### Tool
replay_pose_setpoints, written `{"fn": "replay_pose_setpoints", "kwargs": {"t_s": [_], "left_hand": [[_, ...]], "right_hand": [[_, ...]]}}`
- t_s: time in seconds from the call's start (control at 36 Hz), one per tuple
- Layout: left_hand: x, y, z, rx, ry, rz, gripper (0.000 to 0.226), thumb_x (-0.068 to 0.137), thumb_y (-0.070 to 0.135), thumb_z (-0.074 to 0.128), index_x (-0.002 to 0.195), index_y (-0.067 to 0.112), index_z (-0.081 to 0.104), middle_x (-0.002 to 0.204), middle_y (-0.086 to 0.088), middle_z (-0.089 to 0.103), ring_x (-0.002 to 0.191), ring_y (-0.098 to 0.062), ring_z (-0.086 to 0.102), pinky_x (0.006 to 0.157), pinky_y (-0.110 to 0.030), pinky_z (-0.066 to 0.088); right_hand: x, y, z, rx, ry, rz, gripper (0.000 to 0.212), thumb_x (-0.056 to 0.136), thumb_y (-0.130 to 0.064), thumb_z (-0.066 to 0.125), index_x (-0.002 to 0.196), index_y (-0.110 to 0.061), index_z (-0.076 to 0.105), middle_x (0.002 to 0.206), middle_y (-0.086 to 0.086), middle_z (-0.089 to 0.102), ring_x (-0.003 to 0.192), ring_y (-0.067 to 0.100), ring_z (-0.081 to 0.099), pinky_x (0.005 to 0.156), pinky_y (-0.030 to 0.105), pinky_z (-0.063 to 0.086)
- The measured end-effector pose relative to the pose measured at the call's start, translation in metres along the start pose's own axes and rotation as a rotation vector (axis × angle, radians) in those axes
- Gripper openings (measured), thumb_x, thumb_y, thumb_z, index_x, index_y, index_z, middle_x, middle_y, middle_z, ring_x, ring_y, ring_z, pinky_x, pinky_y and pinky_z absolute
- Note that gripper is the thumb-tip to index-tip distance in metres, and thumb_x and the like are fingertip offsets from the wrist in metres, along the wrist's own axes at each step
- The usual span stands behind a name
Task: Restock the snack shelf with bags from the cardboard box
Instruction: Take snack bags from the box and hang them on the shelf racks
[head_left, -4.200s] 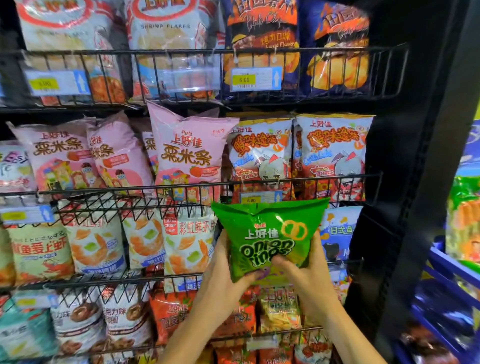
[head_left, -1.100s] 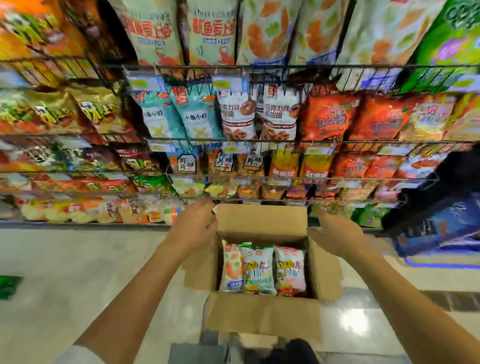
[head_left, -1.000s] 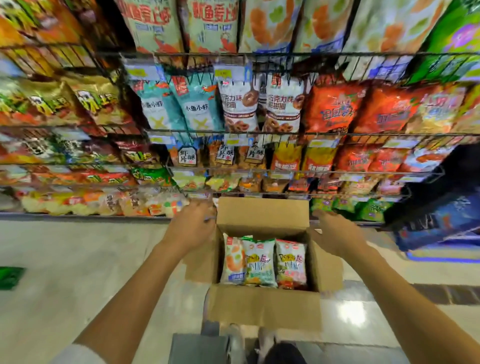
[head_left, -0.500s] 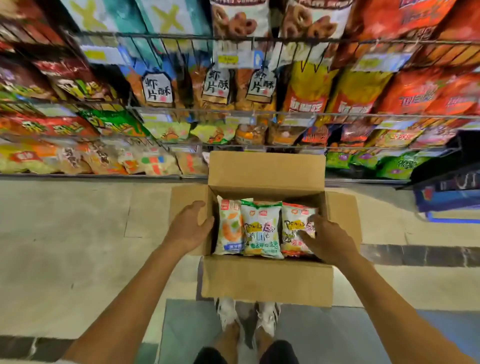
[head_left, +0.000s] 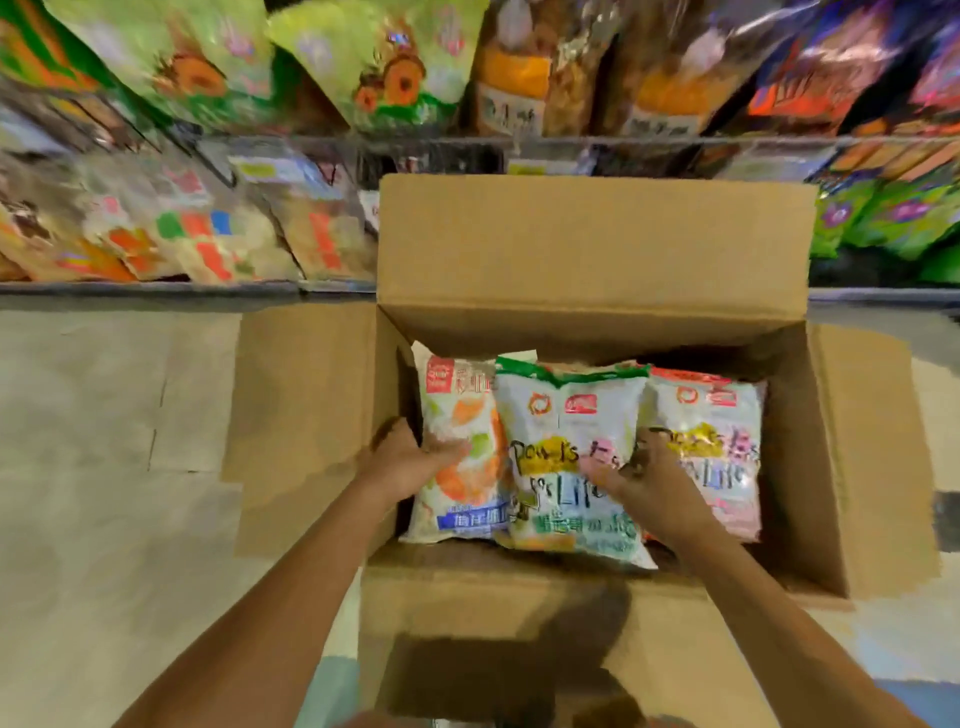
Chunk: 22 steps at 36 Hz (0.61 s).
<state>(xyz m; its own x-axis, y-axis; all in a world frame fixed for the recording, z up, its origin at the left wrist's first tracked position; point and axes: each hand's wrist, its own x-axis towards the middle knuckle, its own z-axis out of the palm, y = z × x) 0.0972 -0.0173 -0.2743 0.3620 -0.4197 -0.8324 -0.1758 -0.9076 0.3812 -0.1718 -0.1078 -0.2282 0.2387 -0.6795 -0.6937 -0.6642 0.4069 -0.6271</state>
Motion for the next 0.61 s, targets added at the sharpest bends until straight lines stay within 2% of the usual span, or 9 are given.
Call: {"fn": "replay_pose_setpoints", "kwargs": {"t_s": [0.06,0.14,0.19,0.25,0.31,0.39,0.5,0.56,0.61], "left_hand": [[0.009,0.001,0.011,-0.119,-0.032,-0.04,0.096,0.056,0.067,0.085,0.132,0.02,0.052,0.122,0.004,0.067,0.102,-0.012,0.068,0.085,-0.029,0.057],[0.013,-0.001,0.026,-0.249,-0.032,-0.009,0.038,0.078,0.036,0.085,0.105,0.026,0.059,0.098,0.01,0.069,0.079,0.0,0.067,0.061,-0.014,0.052],[0.015,-0.006,0.03,-0.297,-0.033,0.021,0.044,0.076,0.039,0.085,0.11,0.025,0.062,0.103,0.008,0.073,0.087,-0.005,0.071,0.07,-0.019,0.057],[0.013,-0.008,0.03,-0.356,-0.046,0.027,0.057,0.072,0.043,0.086,0.12,0.024,0.064,0.112,0.005,0.075,0.096,-0.013,0.074,0.085,-0.033,0.06],[0.003,-0.004,0.026,-0.386,-0.051,0.03,0.057,0.071,0.044,0.087,0.121,0.027,0.064,0.112,0.006,0.075,0.097,-0.014,0.074,0.09,-0.04,0.06],[-0.028,0.014,0.014,-0.42,-0.021,0.037,0.053,0.072,0.047,0.085,0.118,0.029,0.063,0.107,0.008,0.076,0.091,-0.013,0.076,0.084,-0.039,0.062],[-0.095,0.051,-0.017,-0.516,-0.006,0.075,0.048,0.077,0.042,0.082,0.118,0.027,0.062,0.105,0.006,0.076,0.081,-0.011,0.077,0.061,-0.028,0.061],[-0.14,0.072,-0.037,-0.545,-0.01,0.094,0.049,0.077,0.042,0.081,0.119,0.028,0.063,0.104,0.005,0.078,0.084,-0.015,0.077,0.065,-0.032,0.062],[-0.188,0.091,-0.058,-0.532,-0.009,0.126,0.05,0.075,0.046,0.08,0.119,0.028,0.064,0.103,0.005,0.078,0.087,-0.018,0.077,0.074,-0.039,0.063]], "right_hand": [[0.01,0.015,0.007,0.054,-0.001,-0.018,0.079,0.068,-0.067,0.078,0.133,-0.035,0.049,0.118,-0.001,0.068,0.102,0.023,0.068,0.077,0.04,0.06],[0.018,0.033,0.012,0.083,0.014,-0.022,0.074,0.068,-0.072,0.075,0.132,-0.044,0.05,0.107,0.025,0.062,0.08,0.037,0.063,0.074,0.059,0.055],[0.016,0.031,0.011,0.105,0.032,-0.013,0.063,0.071,-0.07,0.074,0.124,-0.04,0.057,0.096,0.024,0.064,0.069,0.027,0.056,0.068,0.056,0.054],[0.012,0.03,0.009,0.161,0.015,-0.013,0.049,0.078,-0.056,0.073,0.12,-0.034,0.061,0.085,0.0,0.074,0.075,0.016,0.066,0.072,0.049,0.059],[0.005,0.027,0.004,0.216,-0.002,0.003,0.043,0.081,-0.051,0.073,0.117,-0.031,0.065,0.098,-0.007,0.078,0.088,0.017,0.075,0.081,0.051,0.06],[-0.016,0.013,-0.013,0.376,0.031,0.063,0.04,0.081,-0.048,0.076,0.113,-0.026,0.068,0.105,0.004,0.077,0.093,0.028,0.075,0.083,0.055,0.059],[-0.068,-0.032,-0.049,0.461,0.071,0.054,0.025,0.092,-0.027,0.067,0.114,-0.014,0.067,0.1,0.006,0.078,0.087,0.025,0.076,0.063,0.032,0.062],[-0.102,-0.06,-0.071,0.47,0.083,0.021,0.024,0.093,-0.027,0.066,0.112,-0.014,0.069,0.098,0.005,0.079,0.086,0.024,0.077,0.061,0.028,0.061],[-0.141,-0.09,-0.094,0.446,0.072,-0.024,0.028,0.091,-0.032,0.066,0.114,-0.015,0.069,0.101,0.006,0.078,0.089,0.026,0.076,0.071,0.038,0.062]]}}
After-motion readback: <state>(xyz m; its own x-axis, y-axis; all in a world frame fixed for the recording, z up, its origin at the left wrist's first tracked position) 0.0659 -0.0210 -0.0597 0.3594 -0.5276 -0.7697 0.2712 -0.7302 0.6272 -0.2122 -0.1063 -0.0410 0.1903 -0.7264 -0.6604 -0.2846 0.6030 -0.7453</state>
